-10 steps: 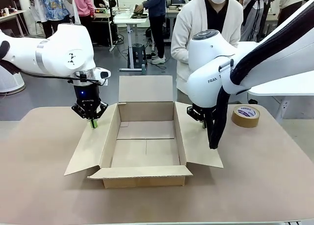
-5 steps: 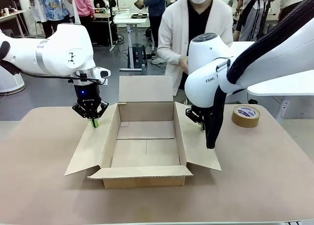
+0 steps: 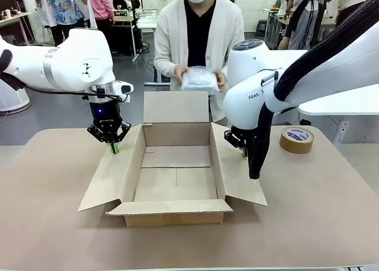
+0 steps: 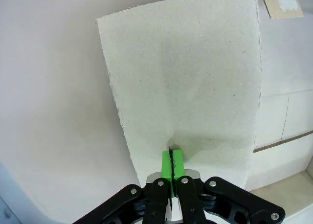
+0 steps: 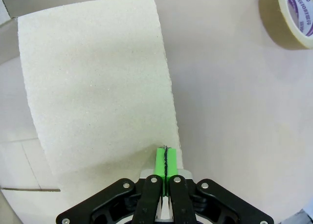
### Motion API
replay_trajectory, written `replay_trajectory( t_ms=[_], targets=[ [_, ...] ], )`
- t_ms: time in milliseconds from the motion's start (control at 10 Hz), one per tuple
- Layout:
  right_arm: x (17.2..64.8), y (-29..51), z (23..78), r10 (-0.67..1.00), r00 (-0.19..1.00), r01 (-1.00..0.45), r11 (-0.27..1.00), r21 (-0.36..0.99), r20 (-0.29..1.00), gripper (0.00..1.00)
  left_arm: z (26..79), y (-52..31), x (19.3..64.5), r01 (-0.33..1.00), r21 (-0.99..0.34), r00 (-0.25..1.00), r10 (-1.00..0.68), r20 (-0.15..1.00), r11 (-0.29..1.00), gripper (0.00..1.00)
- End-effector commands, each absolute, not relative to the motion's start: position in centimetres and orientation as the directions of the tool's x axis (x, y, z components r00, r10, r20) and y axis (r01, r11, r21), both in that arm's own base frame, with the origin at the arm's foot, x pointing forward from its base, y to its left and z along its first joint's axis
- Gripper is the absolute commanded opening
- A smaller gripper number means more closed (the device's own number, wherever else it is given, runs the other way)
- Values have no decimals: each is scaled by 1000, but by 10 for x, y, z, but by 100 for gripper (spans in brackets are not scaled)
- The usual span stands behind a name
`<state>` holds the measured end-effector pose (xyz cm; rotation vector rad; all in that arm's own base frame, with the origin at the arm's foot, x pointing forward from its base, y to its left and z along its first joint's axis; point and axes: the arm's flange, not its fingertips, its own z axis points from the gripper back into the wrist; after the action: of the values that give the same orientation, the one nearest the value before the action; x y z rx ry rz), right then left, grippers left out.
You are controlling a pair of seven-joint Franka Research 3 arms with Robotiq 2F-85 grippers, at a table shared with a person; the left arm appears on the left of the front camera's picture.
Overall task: Wrap the clocks to prevent damage.
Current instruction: Once the human has placed the objects inside and stepped back, release both hands from the side flaps of the Package Box.
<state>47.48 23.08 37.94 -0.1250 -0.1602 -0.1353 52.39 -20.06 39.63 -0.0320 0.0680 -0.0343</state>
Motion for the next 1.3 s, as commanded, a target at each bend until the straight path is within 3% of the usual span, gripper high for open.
replay_trajectory(
  t_ms=[0, 1200],
  targets=[
    [473, 231, 379, -123, 978, 144, 983, -117, 170, 1, 395, -200, 523, 38, -25, 997, -40, -68, 999, 1],
    [473, 231, 379, -123, 978, 144, 983, -117, 170, 1, 395, -200, 523, 38, -25, 997, -40, -68, 999, 1]
  ],
)
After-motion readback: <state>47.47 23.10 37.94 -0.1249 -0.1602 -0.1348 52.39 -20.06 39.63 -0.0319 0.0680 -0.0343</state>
